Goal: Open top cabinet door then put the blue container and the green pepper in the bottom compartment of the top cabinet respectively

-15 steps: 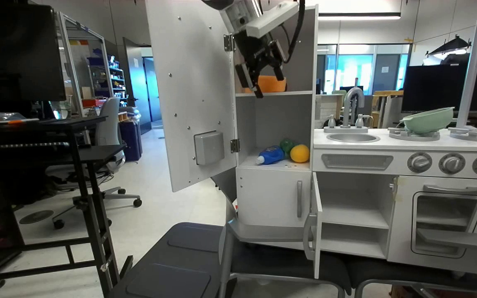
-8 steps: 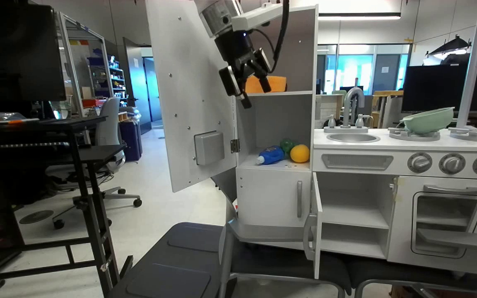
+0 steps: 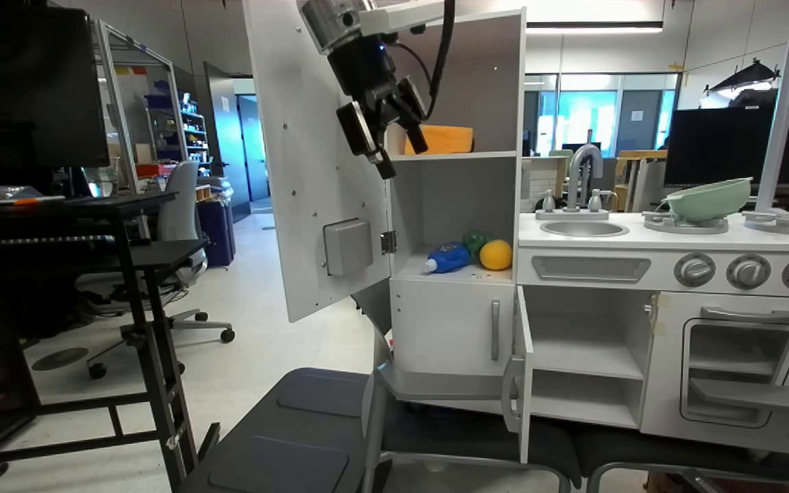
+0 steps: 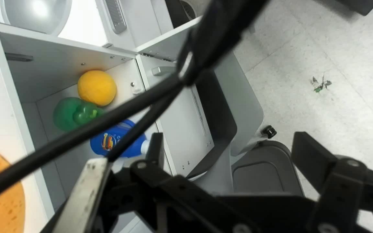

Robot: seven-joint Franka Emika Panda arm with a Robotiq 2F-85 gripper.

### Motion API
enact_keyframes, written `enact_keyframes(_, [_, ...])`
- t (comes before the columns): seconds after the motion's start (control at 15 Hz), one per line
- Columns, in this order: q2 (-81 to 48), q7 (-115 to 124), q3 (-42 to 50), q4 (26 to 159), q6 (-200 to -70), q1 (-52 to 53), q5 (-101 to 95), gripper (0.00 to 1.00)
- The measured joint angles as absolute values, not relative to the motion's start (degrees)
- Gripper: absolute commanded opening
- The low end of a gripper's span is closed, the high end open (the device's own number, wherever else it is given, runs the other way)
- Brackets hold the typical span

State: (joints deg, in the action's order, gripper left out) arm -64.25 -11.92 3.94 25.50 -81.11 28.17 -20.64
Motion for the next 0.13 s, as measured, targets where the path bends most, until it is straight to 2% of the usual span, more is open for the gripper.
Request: enact_keyframes(0.13, [-64.10, -10.33, 3.91, 25.11, -82.10, 28.71, -20.58, 1.00])
